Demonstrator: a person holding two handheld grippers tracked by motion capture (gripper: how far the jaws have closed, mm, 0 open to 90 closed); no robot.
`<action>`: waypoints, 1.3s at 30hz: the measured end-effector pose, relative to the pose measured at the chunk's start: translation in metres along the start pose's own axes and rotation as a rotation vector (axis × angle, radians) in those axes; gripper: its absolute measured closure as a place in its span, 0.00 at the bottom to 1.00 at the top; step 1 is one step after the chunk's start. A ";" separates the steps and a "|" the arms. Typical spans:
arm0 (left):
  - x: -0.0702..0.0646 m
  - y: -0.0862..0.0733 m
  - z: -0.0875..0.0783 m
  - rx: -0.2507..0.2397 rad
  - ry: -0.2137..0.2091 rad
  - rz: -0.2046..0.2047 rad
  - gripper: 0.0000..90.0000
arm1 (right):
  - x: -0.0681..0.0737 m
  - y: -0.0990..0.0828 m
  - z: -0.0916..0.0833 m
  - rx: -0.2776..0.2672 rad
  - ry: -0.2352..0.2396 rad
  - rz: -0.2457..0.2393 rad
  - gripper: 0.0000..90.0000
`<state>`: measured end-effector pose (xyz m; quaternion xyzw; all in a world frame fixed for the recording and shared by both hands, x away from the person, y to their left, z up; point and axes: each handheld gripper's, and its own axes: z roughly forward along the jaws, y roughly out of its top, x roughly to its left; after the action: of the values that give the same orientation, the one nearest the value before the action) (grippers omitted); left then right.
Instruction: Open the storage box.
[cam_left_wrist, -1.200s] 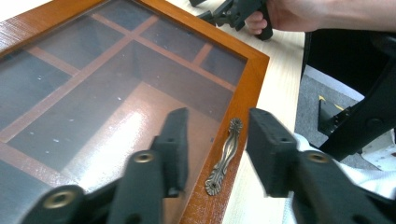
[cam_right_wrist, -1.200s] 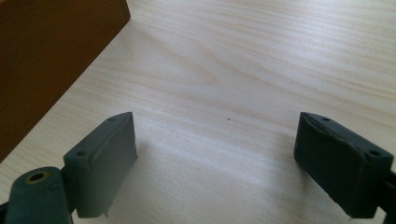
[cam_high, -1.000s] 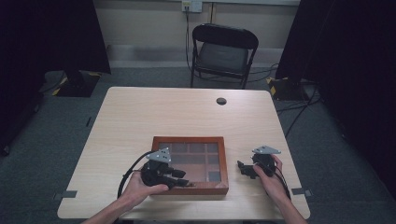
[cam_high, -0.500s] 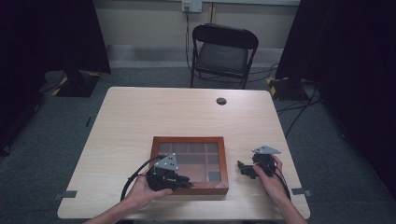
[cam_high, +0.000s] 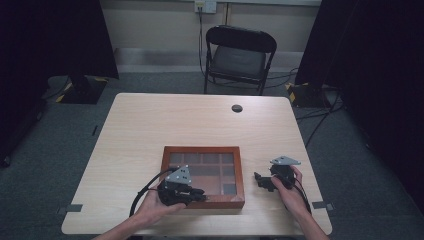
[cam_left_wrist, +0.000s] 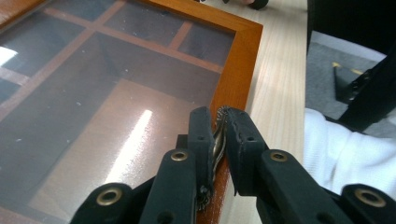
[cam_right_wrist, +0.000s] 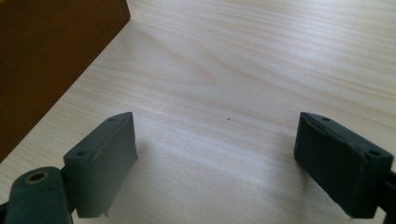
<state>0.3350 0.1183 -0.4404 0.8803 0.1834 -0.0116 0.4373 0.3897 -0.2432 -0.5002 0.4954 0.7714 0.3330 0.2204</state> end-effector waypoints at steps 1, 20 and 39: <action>0.000 0.001 0.000 0.003 -0.002 -0.010 0.90 | 0.000 0.000 0.000 0.000 0.000 0.000 0.14; 0.006 0.010 -0.015 -0.018 -0.047 -0.053 0.90 | 0.000 0.000 0.000 0.000 0.000 0.000 0.14; 0.009 0.020 -0.026 -0.020 -0.065 -0.075 0.90 | 0.000 0.000 0.000 0.000 0.000 0.001 0.14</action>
<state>0.3466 0.1304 -0.4100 0.8676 0.2021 -0.0545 0.4511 0.3897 -0.2432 -0.5001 0.4958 0.7712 0.3330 0.2202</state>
